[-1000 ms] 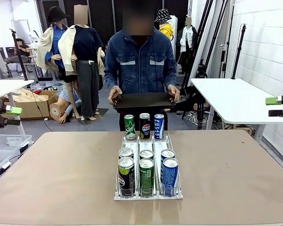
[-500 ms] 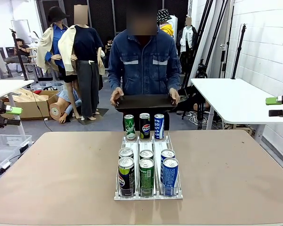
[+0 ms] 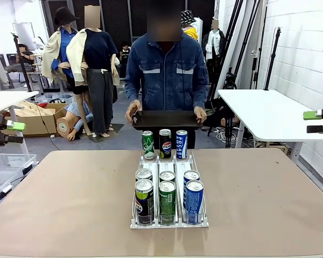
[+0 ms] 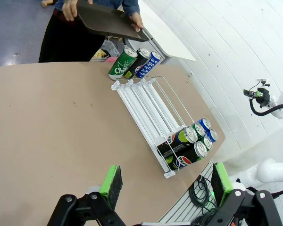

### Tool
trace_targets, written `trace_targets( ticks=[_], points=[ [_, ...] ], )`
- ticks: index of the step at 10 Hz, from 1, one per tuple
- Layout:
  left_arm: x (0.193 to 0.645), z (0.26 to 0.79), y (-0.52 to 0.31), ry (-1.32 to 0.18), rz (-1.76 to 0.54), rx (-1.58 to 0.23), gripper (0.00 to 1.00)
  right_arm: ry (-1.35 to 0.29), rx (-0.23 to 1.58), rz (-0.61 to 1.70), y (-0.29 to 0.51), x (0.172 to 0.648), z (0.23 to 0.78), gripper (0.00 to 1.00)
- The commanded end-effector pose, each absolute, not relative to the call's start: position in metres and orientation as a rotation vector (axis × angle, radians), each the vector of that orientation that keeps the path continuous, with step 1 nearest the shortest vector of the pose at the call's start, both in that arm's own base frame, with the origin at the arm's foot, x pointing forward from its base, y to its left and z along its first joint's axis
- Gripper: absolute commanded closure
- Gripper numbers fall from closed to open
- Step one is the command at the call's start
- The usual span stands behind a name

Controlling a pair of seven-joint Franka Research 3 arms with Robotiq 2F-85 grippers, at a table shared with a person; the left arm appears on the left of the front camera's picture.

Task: Retrieve and hand over the desired beverage to the person.
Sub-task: Pick up a can of the same type that the person held from the Automatic Can Dispenser.

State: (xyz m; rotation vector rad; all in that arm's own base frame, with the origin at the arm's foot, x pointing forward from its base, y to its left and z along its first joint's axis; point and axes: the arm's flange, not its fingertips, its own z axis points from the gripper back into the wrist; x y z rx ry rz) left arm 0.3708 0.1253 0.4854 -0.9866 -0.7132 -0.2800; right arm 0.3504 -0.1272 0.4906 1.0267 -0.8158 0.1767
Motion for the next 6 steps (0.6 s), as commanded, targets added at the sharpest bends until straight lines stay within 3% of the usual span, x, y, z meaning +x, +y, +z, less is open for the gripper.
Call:
trace_targets(
  ticks=[1,6],
  points=[
    [0.3711,0.4854,0.1264,-0.732,-0.284,-1.005,0.00,-0.820,1.029,0.182,-0.1269,0.3504,0.4908,0.00],
    [0.3711,0.4854,0.1264,-0.732,-0.284,-1.005,0.00,-0.820,1.029,0.182,-0.1269,0.3504,0.4908,0.00]
  ],
)
